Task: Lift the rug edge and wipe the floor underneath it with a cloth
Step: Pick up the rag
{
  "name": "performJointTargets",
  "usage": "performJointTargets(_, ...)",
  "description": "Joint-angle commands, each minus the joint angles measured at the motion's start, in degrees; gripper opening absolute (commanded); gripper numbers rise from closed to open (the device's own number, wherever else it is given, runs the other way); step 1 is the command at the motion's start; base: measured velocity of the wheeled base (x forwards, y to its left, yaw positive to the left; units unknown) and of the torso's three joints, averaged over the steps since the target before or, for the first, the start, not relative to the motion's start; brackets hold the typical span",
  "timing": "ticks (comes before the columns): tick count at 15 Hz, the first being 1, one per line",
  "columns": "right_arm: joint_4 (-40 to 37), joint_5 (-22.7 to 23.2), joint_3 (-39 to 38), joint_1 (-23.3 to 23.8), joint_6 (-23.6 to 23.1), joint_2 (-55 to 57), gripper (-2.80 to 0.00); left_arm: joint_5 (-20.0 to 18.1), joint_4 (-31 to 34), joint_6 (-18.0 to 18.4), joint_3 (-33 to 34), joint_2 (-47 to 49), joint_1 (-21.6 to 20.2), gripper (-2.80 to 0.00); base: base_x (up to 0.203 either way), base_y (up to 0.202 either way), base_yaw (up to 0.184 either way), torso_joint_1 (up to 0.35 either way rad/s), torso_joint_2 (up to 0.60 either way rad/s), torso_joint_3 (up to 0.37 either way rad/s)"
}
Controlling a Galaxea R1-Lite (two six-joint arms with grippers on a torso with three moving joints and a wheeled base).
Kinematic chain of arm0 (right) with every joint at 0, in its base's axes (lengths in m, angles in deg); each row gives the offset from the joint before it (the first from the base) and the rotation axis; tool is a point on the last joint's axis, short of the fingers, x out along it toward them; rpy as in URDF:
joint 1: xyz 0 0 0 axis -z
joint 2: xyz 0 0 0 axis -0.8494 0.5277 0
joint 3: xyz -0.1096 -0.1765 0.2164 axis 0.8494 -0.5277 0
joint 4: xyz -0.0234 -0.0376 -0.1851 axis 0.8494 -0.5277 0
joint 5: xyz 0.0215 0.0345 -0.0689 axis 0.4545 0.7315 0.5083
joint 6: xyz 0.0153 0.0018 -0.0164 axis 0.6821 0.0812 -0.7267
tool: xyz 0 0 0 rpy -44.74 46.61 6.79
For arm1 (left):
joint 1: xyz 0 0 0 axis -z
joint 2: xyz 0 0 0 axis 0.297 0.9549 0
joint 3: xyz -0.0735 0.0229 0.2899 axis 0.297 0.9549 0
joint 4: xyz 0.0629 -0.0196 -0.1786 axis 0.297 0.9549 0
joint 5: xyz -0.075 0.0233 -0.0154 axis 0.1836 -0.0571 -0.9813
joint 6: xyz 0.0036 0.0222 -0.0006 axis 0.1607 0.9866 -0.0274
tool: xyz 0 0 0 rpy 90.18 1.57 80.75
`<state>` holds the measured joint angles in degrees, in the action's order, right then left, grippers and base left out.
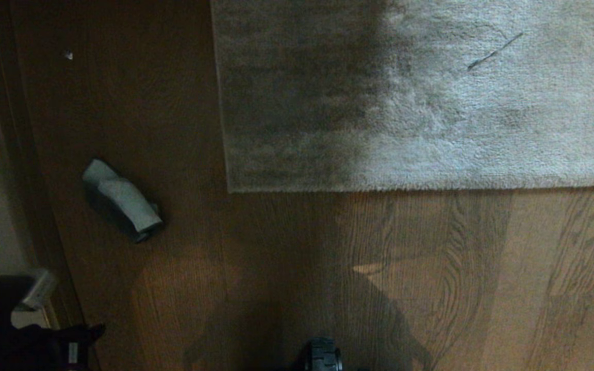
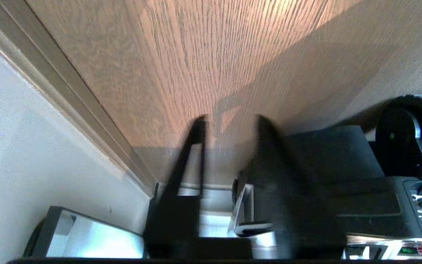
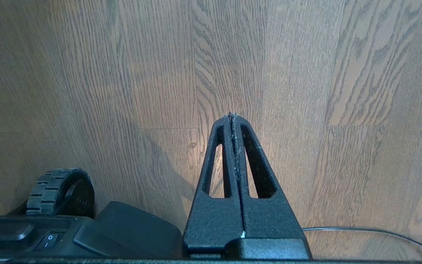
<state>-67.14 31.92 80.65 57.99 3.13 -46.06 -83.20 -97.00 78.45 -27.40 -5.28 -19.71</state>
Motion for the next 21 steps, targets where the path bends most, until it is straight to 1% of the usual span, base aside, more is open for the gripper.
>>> performJointTargets(1,0.0,0.0,0.0,0.0,0.0,0.0,-2.80,0.0,-0.1,0.0,-0.1,1.2,-0.1,0.00,0.000,0.000,0.000,0.000,0.00,0.000)
performJointTargets(4,0.0,0.0,0.0,0.0,0.0,0.0,-2.80,0.0,-0.1,0.0,-0.3,1.2,-0.1,0.00,0.000,0.000,0.000,0.000,0.00,0.000)
performJointTargets(8,0.0,0.0,0.0,0.0,0.0,0.0,-2.80,-0.7,-0.1,-0.5,-1.0,1.1,-1.2,0.00,0.000,0.000,0.000,0.000,0.00,0.000)
performJointTargets(16,0.0,0.0,0.0,0.0,0.0,0.0,-2.80,-1.3,-0.1,-0.5,-0.7,1.3,-1.3,0.00,0.000,0.000,0.000,0.000,0.00,0.000)
performJointTargets(19,0.0,0.0,0.0,0.0,0.0,0.0,-2.80,-3.7,-0.1,-0.5,-1.4,2.2,-0.6,0.00,0.000,0.000,0.000,0.000,0.00,0.000)
performJointTargets(21,0.0,0.0,0.0,0.0,0.0,0.0,-2.80,-7.2,0.1,-0.4,-0.6,2.2,-0.6,0.00,0.000,0.000,0.000,0.000,0.00,0.000)
